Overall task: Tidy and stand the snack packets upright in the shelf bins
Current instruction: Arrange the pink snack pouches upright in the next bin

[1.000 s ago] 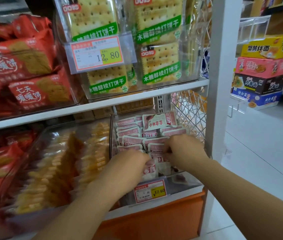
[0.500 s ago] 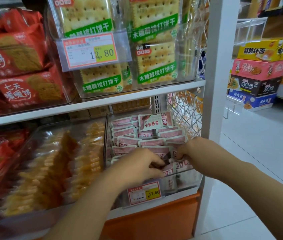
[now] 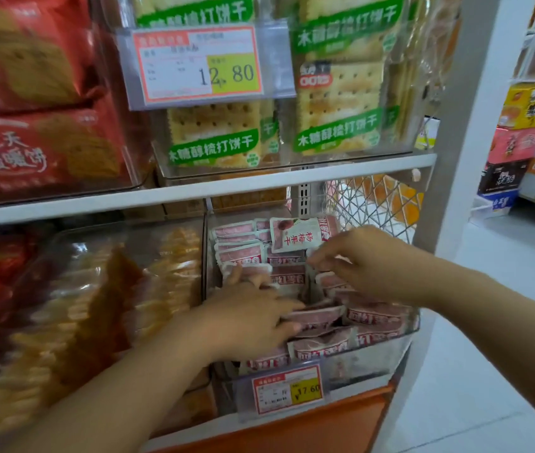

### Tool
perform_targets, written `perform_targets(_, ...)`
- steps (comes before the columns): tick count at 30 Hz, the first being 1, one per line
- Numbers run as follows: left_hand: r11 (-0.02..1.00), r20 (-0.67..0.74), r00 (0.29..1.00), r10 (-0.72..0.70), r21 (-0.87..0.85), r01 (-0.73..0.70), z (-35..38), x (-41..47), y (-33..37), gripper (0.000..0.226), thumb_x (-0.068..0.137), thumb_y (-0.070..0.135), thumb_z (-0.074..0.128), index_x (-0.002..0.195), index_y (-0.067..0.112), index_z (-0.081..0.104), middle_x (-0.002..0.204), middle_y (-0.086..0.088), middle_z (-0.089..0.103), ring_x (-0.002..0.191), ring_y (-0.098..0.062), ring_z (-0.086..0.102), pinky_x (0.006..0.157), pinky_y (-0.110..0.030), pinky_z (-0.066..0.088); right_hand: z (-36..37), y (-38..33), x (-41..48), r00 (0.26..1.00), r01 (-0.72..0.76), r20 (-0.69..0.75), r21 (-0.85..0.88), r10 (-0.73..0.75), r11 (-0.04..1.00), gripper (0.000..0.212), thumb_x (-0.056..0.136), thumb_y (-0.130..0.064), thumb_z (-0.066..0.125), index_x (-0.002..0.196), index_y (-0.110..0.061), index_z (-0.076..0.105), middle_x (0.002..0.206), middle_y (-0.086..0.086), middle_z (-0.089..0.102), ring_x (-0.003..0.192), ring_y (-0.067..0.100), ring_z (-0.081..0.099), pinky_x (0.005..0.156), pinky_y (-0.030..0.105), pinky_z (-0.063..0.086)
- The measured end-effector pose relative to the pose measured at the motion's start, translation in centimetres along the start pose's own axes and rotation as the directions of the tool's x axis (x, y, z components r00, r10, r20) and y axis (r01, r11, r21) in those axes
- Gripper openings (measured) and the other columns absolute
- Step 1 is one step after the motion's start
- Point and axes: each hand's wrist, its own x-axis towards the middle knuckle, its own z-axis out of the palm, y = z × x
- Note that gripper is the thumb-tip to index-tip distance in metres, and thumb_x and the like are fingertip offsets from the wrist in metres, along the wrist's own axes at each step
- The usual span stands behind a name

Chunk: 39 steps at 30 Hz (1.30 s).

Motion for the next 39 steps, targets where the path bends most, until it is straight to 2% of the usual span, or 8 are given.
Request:
perform_targets(10,0.993,0.132,0.986,0.103,0.039,-0.109,-1.1,-0.6,-0.9,0.047,0.101,0.045,0.020,0.148,0.046,0.010,0.154,0.008,0.029,0.142,-0.018,0.017,0.116,-0.048,0.004,5.0,2.0,8.5,0.951,0.071,0.308,-0.187,-0.010,0.980,0.025,0.091,-0.020,0.056,0.108,-0.006,0.066,0.106,0.012,0.067,0.098,0.026,0.060,0.085,0.030,0.042)
perform_targets(15,0.988,0.126,0.980,0.154,-0.003,-0.155,-1.9,-0.8,-1.7,0.045,0.102,0.040,0.022,0.145,0.050,0.014,0.151,0.013,0.032,0.138,-0.015,0.028,0.111,-0.043,0.020,6.4,2.4,8.9,0.979,0.052,0.203,-0.246,0.000,0.968,0.035,0.089,-0.027,0.060,0.117,-0.007,0.057,0.117,0.014,0.059,0.105,0.028,0.056,0.089,0.033,0.045)
perform_targets(23,0.997,0.098,0.992,0.073,0.014,-0.075,-2.0,0.1,-2.1,0.044,0.100,0.049,0.020,0.141,0.043,0.034,0.149,0.009,0.032,0.140,-0.019,0.021,0.113,-0.037,0.015,7.6,1.7,8.5,0.991,-0.032,0.116,-0.312,0.072,0.949,0.015,0.083,-0.023,0.060,0.091,-0.012,0.068,0.089,0.006,0.062,0.083,0.023,0.060,0.069,0.029,0.048)
perform_targets(27,0.977,-0.080,0.996,-0.031,-0.214,0.013,-2.0,0.8,-3.0,0.032,0.100,0.042,0.028,0.116,0.029,0.053,0.107,0.009,0.037,0.104,-0.017,0.047,0.086,-0.033,0.040,6.2,1.7,7.4,0.999,-0.048,0.007,-0.028,0.048,0.998,0.014,0.086,-0.020,0.062,0.096,-0.017,0.072,0.096,-0.001,0.069,0.088,0.015,0.063,0.083,0.030,0.050)
perform_targets(30,0.937,-0.136,0.987,-0.080,-0.349,0.028,-2.1,2.2,-4.1,0.024,0.100,0.034,0.034,0.115,0.028,0.052,0.121,0.009,0.036,0.103,-0.014,0.050,0.089,-0.037,0.045,4.8,1.7,6.4,0.992,-0.031,-0.117,0.058,0.038,0.998,0.013,0.086,-0.014,0.060,0.087,-0.018,0.073,0.081,-0.009,0.066,0.075,0.007,0.059,0.083,0.027,0.048)
perform_targets(33,0.954,-0.098,0.990,-0.103,-0.293,0.071,-2.3,3.9,-4.6,0.032,0.100,0.028,0.034,0.128,0.022,0.049,0.135,0.001,0.043,0.115,-0.018,0.045,0.093,-0.033,0.041,4.2,2.6,6.2,0.916,-0.133,-0.368,0.098,0.160,0.986,0.018,0.086,-0.018,0.061,0.102,-0.015,0.068,0.101,0.002,0.067,0.086,0.014,0.059,0.079,0.024,0.045)
perform_targets(35,0.955,-0.070,0.989,-0.128,-0.276,0.104,-2.2,5.0,-4.8,0.033,0.100,0.025,0.034,0.125,0.018,0.054,0.130,-0.006,0.052,0.106,-0.021,0.050,0.084,-0.031,0.041,4.2,3.6,6.8,0.886,-0.283,-0.367,0.058,0.284,0.957,0.042,0.087,-0.026,0.061,0.126,-0.014,0.053,0.127,0.010,0.054,0.112,0.028,0.052,0.090,0.033,0.043)
perform_targets(39,0.954,-0.087,0.981,-0.172,-0.261,0.144,-1.6,6.4,-5.0,0.036,0.099,0.034,0.039,0.067,0.019,0.047,0.075,-0.003,0.052,0.069,-0.017,0.047,0.063,-0.030,0.035,4.8,4.0,8.1,0.889,-0.441,-0.144,-0.005,0.435,0.898,0.069,0.088,-0.045,0.057,0.142,-0.015,0.026,0.140,0.016,0.038,0.121,0.036,0.046,0.098,0.043,0.042)
